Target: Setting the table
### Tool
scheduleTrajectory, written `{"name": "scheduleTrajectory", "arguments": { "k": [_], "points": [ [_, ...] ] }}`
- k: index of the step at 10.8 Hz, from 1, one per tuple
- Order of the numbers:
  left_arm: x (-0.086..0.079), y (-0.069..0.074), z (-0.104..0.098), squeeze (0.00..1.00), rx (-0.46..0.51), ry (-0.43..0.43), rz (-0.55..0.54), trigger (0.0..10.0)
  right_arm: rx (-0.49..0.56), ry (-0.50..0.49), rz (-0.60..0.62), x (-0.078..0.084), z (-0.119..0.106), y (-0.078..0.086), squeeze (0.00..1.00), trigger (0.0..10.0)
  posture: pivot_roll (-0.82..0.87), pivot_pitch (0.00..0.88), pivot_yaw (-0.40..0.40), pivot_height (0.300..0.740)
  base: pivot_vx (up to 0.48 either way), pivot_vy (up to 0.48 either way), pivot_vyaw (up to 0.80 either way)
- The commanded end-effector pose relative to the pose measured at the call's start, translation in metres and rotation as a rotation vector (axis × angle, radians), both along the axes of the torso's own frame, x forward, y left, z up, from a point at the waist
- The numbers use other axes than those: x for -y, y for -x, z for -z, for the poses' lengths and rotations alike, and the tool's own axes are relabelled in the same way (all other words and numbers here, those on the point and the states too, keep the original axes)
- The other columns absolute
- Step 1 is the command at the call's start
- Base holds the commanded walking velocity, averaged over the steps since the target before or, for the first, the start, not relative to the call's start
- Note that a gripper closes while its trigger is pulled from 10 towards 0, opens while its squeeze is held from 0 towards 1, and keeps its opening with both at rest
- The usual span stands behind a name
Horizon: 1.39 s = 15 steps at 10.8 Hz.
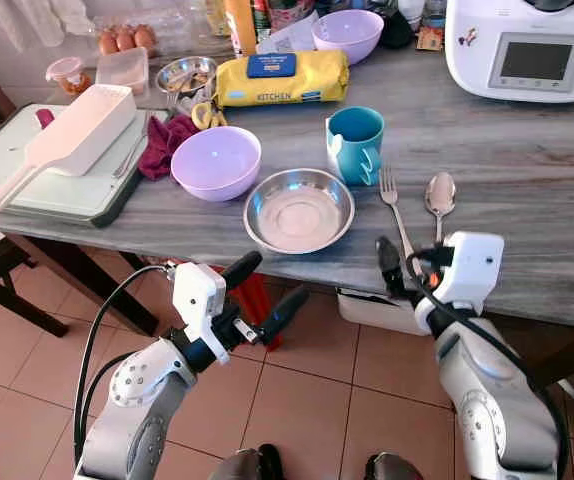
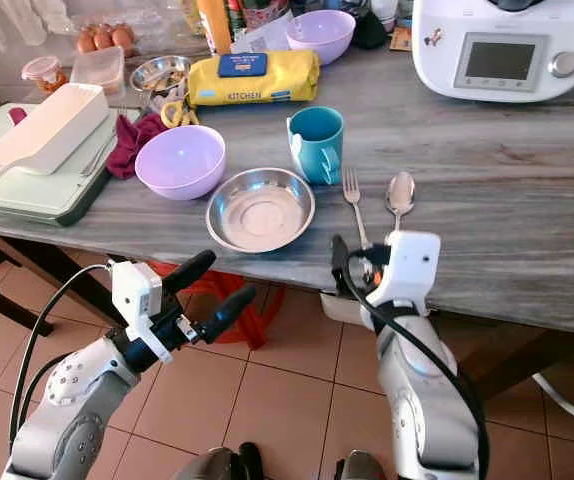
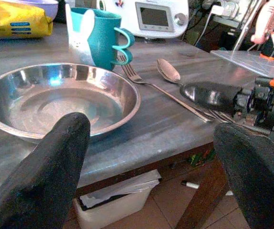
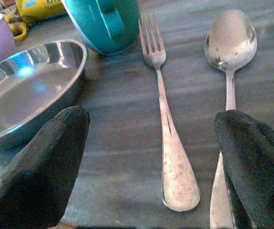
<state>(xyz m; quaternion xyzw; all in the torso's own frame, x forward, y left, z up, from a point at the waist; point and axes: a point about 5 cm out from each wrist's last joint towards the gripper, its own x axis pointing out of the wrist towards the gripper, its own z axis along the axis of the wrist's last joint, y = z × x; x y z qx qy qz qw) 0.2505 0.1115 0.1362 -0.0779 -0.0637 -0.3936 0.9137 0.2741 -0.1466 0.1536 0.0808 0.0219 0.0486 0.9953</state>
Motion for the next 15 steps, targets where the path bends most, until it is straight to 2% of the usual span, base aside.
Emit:
{"name": "scheduleTrajectory", "arguments": {
  "k": [1,8,15],
  "points": [
    [-0.005,0.0,0.0,0.0,0.006,-0.029,-0.018,10.0,-0.008,-0.031,-0.008,-0.004,0.003,0.001,0.0,10.0,-0.08,0.181,0.144,0.74,0.0,0.0,0.0],
    [-0.007,0.001,-0.001,0.0,0.011,-0.042,-0.024,10.0,-0.046,-0.156,-0.064,-0.02,0.009,-0.001,0.0,10.0,-0.07,0.181,0.147,0.74,0.0,0.0,0.0],
    [-0.007,-0.001,-0.001,0.0,0.012,-0.047,-0.022,10.0,-0.061,-0.192,-0.123,-0.027,0.012,0.002,0.0,10.0,-0.06,0.177,0.15,0.74,0.0,0.0,0.0]
  ]
}}
